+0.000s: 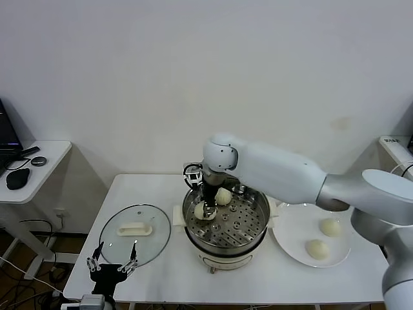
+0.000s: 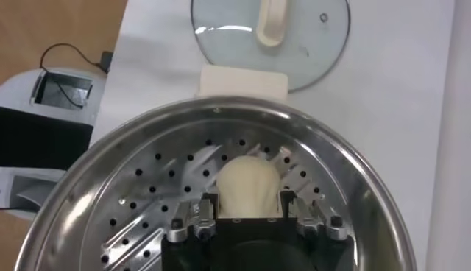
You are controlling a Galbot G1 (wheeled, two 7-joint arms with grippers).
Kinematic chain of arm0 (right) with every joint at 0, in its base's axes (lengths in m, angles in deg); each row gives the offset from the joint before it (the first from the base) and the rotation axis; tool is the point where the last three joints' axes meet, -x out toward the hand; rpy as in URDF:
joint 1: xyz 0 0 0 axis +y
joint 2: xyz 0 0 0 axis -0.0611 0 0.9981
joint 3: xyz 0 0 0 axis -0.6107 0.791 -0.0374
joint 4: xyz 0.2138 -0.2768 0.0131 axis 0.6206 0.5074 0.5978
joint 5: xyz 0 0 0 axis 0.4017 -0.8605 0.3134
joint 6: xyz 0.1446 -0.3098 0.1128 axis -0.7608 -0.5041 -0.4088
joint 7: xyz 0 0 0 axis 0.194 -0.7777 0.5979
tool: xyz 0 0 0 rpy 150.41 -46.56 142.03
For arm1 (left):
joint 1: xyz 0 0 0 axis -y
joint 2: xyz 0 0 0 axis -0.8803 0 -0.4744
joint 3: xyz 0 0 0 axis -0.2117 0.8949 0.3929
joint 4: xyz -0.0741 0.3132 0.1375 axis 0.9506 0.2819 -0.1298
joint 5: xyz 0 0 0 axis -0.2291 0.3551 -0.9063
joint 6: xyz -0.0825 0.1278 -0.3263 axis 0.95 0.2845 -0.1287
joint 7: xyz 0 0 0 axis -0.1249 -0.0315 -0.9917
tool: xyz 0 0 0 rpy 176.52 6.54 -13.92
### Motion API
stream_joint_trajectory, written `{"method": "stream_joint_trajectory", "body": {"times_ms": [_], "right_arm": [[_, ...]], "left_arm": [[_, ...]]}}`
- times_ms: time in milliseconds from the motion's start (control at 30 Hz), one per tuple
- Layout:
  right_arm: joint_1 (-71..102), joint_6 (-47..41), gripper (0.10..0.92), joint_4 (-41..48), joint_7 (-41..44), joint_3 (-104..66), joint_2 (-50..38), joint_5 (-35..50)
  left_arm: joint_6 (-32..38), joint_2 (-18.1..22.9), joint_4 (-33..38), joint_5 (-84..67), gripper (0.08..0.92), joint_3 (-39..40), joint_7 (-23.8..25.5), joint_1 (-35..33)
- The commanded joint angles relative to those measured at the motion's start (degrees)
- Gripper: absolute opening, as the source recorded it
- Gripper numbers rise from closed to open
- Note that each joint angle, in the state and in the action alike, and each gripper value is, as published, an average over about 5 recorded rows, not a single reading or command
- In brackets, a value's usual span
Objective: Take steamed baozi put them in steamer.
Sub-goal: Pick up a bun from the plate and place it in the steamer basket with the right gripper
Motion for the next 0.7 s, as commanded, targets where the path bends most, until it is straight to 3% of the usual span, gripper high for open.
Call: {"method": "stream_joint_trajectory", "body": {"times_ms": [33, 233, 533, 700], "right_arm": [[1.8, -0.5, 0.500, 1.3, -0.6, -0.2, 2.2, -1.4], [2.2, -0.5, 0.536, 0.6, -1.6, -0.9, 1.7, -1.7], [-0.4, -0.5, 0.779, -5.0, -1.4, -5.4, -5.1, -0.5], [-2.4, -0.1, 0.821, -9.9, -0.2, -9.9, -13.7, 1.5]], "left_arm": [[-0.2, 0.1, -0.2, -0.3, 0.823, -0.1, 0.1, 0.8], [-0.2, 0.2, -0.5, -0.3, 0.823, 0.2, 0.2, 0.9], [-0.5, 0.1, -0.6, -0.2, 0.823, -0.3, 0.6, 1.4], [-0.6, 0.2, -1.1, -0.2, 0.823, -0.6, 0.6, 1.9]]}}
